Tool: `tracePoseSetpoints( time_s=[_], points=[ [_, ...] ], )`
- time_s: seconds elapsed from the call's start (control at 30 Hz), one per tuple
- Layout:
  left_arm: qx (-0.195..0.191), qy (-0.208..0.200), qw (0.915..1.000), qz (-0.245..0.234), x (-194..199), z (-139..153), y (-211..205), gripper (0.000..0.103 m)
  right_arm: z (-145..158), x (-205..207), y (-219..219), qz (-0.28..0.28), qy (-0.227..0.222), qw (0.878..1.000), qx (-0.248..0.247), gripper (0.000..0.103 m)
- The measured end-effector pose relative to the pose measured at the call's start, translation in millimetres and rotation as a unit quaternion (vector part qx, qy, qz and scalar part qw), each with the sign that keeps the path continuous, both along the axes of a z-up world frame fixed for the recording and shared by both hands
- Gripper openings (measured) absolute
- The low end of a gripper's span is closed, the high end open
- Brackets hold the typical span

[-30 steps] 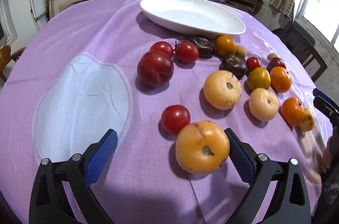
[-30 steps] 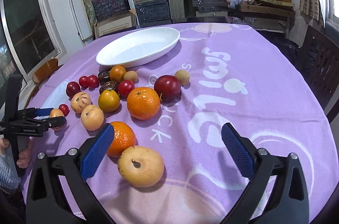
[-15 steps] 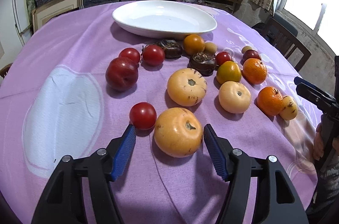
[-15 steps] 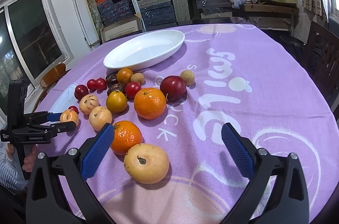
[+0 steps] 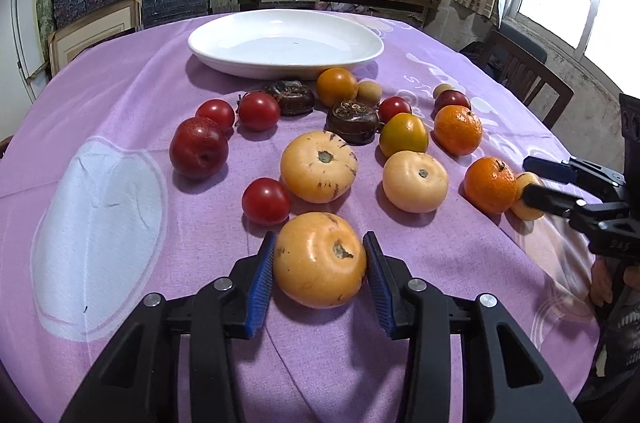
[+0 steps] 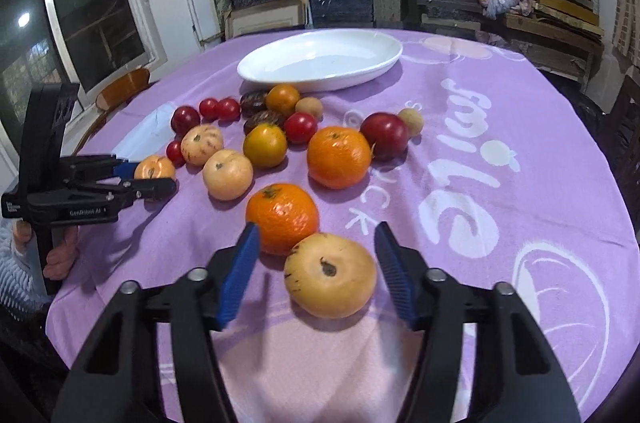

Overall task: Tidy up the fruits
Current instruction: 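Grasp the pale yellow pear with the right gripper while the left grasps a yellow-orange tomato, then carry both fruits into the white oval dish and open both grippers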

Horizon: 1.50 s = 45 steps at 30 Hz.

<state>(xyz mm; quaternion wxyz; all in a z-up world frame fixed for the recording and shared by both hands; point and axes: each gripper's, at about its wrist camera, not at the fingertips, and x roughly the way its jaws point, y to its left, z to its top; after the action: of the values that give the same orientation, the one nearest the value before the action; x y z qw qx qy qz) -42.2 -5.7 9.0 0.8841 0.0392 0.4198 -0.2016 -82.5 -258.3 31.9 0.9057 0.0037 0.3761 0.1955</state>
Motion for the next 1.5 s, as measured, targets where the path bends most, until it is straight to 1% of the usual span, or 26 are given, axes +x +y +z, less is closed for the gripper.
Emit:
tracePoseSetpoints(
  time_s=[0.1,0.27,0.33,0.37,0.47,0.57,0.67,0.73,0.83,0.9,1.0,1.07,1.13,1.23,1.37,1.43,1.47,1.5],
  points=[
    [-0.004,0.0,1.0,-0.002,-1,1,1,0.044,-1,1,3,0.001,0.002,1.0,-0.008,0.053],
    [-0.012,0.004,0.9999,-0.003,0,1,3,0.044,-11,4,1,0.002,0.034,0.999,-0.011,0.053],
    [-0.011,0.004,0.9999,-0.005,0,1,3,0.044,-11,1,-2,0.0,0.034,0.999,-0.007,0.052],
    [-0.012,0.003,0.9999,-0.005,-1,1,2,0.044,-12,0,-3,-0.001,0.034,0.999,-0.006,0.047],
    [-0.013,0.004,0.9999,-0.005,-1,1,3,0.044,-14,-4,-7,-0.004,0.034,0.999,0.0,0.046],
    [-0.018,0.006,0.9998,-0.002,0,2,4,0.043,-13,-8,-6,-0.007,0.027,1.0,-0.007,0.046],
    [-0.036,0.009,0.9993,0.008,3,10,12,0.043,-2,-9,-10,-0.006,0.02,1.0,0.008,0.046],
    [-0.05,0.014,0.9986,0.014,12,19,18,0.043,18,-5,-14,-0.005,0.003,1.0,0.016,0.046],
    [-0.044,0.0,0.9985,0.033,36,40,21,0.043,57,18,-16,-0.008,-0.039,0.999,0.021,0.046],
    [-0.042,-0.01,0.9981,0.043,57,54,19,0.043,76,43,-9,-0.01,-0.064,0.998,0.017,0.046],
    [-0.039,-0.021,0.9972,0.061,99,69,12,0.043,88,94,8,-0.01,-0.063,0.998,0.021,0.046],
    [-0.038,-0.015,0.997,0.067,128,71,4,0.043,82,135,23,-0.015,-0.052,0.998,0.011,0.046],
    [-0.035,-0.009,0.9964,0.076,148,69,-1,0.043,70,170,36,-0.019,-0.029,0.999,0.002,0.046],
    [-0.026,0.01,0.996,0.085,176,57,-8,0.043,51,206,49,-0.021,-0.003,1.0,-0.013,0.046],
    [-0.021,0.03,0.9957,0.085,195,40,-14,0.044,35,230,61,-0.018,0.011,0.999,-0.028,0.046],
    [-0.017,0.029,0.996,0.083,198,37,-19,0.043,31,238,67,-0.014,0.014,0.999,-0.035,0.046],
    [-0.013,0.026,0.9963,0.08,199,37,-21,0.045,29,240,70,-0.012,0.016,0.999,-0.039,0.046],
    [-0.012,0.024,0.9965,0.079,200,38,-23,0.044,27,244,72,-0.008,0.02,0.999,-0.044,0.046]
  ],
)
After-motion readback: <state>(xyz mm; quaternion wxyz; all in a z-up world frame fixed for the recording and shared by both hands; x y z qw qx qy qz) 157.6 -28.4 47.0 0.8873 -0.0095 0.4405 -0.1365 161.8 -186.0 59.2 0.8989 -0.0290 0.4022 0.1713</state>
